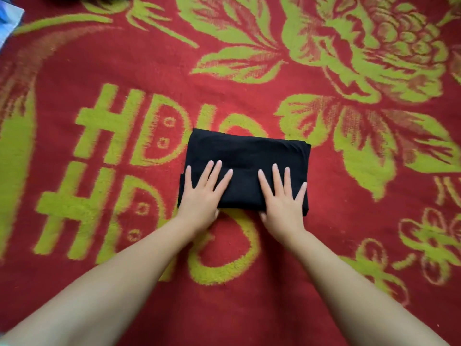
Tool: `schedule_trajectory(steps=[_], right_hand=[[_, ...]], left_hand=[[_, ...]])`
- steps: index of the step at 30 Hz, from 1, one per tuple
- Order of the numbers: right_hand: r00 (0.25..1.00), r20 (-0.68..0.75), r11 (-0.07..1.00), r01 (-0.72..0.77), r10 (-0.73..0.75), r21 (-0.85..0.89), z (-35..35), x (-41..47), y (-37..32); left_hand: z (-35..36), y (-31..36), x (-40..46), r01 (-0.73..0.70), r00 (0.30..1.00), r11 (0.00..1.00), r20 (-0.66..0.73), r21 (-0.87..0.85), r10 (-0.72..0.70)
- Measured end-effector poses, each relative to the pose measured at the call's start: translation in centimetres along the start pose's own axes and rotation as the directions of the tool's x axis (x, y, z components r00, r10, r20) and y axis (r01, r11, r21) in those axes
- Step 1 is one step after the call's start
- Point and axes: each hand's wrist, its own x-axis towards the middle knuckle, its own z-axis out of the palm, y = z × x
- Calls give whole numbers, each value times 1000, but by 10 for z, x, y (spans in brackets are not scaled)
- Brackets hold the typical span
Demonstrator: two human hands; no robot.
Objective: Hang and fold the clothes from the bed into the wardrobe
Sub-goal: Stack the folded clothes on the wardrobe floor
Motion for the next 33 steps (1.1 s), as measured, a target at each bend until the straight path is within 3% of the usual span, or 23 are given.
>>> schedule_trajectory(steps=[3, 6, 9, 15, 18, 24, 29, 33], right_hand=[[996, 67, 998, -63, 63, -2, -6, 23, -2], [987, 145, 997, -67, 63, 25, -24, 26, -3], [990, 136, 997, -44, 36, 57, -63, 22, -9], [980, 119, 987, 162, -159, -15, -164, -10, -49], [941, 107, 940, 330, -321, -83, -208, -35, -100], [770, 161, 748, 638, -618, -183, -251, -105, -237], [516, 249, 462, 852, -820, -245, -246, -214, -368], [332, 292, 266, 932, -897, -246, -219, -320, -452]], left_hand=[[-1, -2, 18, 68, 996, 996, 54, 50, -71], [-16, -1, 19, 82, 988, 996, 132, -18, -79], [-52, -7, 14, 121, 986, 988, 128, -93, -109], [-149, -25, -42, 227, 973, 967, 70, -119, -220], [-192, -45, -111, 370, 929, 922, 25, -117, -369], [-242, -87, -282, 614, 789, 784, 54, -90, -612], [-249, -87, -468, 812, 583, 577, 65, -90, -810], [-232, -71, -612, 906, 415, 403, 88, -125, -906]])
